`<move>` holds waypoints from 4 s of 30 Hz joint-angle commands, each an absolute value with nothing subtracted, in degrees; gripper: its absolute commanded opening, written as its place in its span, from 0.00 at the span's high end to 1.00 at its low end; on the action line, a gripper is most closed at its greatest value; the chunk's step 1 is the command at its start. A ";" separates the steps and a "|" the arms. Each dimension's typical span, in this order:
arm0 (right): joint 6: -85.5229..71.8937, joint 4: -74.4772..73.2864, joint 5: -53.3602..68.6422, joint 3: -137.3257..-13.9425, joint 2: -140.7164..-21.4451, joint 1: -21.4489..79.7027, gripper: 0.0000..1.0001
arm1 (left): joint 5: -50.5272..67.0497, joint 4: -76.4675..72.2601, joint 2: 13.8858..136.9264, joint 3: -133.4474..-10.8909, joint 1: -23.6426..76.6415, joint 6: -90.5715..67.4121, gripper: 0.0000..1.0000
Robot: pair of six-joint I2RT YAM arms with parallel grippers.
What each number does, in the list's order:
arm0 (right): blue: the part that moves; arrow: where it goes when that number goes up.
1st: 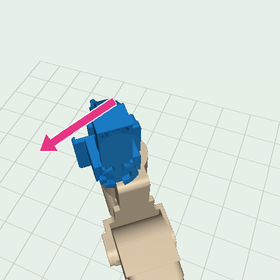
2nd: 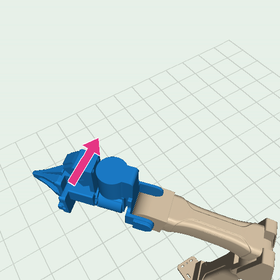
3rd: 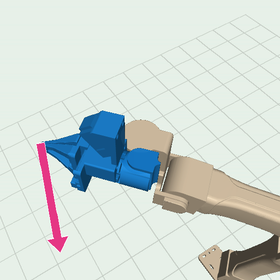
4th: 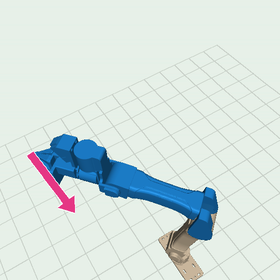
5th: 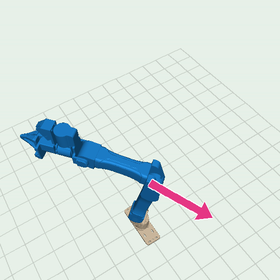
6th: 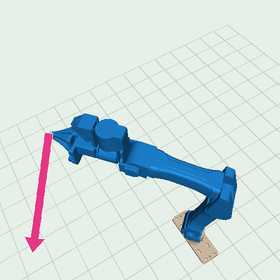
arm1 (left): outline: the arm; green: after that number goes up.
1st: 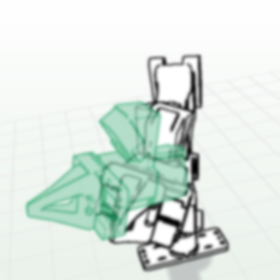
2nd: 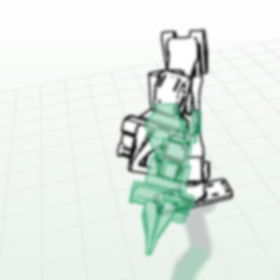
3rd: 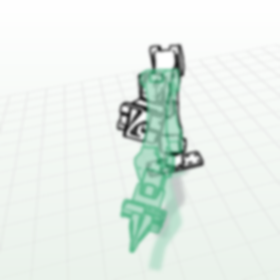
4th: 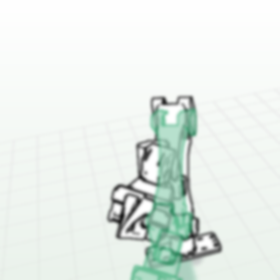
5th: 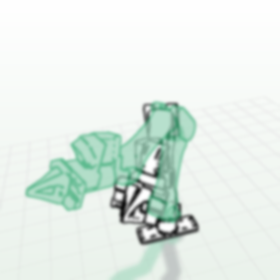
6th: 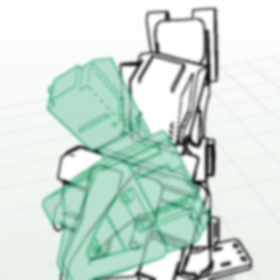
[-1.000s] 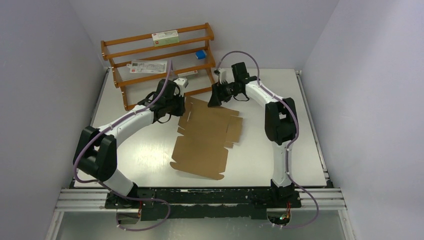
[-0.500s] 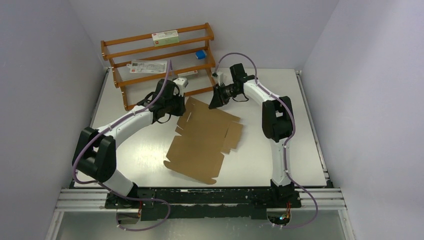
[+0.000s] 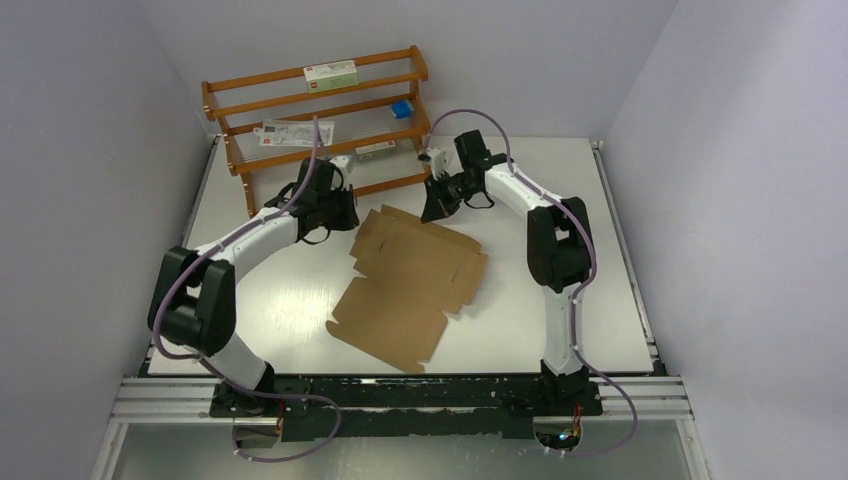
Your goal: Fold the paper box
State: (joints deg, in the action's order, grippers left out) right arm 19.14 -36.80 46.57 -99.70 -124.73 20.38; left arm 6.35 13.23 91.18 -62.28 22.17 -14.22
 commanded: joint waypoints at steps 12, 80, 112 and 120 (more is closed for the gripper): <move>22.61 -21.54 15.79 -85.83 -110.27 31.98 1.00 | 17.70 6.56 96.77 -57.04 19.78 -23.73 0.79; 37.62 -14.89 4.39 -80.61 -100.21 39.46 1.00 | 16.06 10.78 86.52 -56.57 12.18 -16.01 0.39; 46.65 -15.68 7.73 -78.00 -96.66 39.75 1.00 | 28.86 -3.42 101.30 -64.93 10.72 -14.46 0.37; 47.06 -14.75 6.50 -77.56 -96.82 39.90 1.00 | 23.99 -2.54 91.30 -63.27 10.59 -16.68 0.36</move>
State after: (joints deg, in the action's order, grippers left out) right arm 46.00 -15.73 7.03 -78.00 -98.28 39.55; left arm 26.37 -0.21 97.14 -63.11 11.27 -14.70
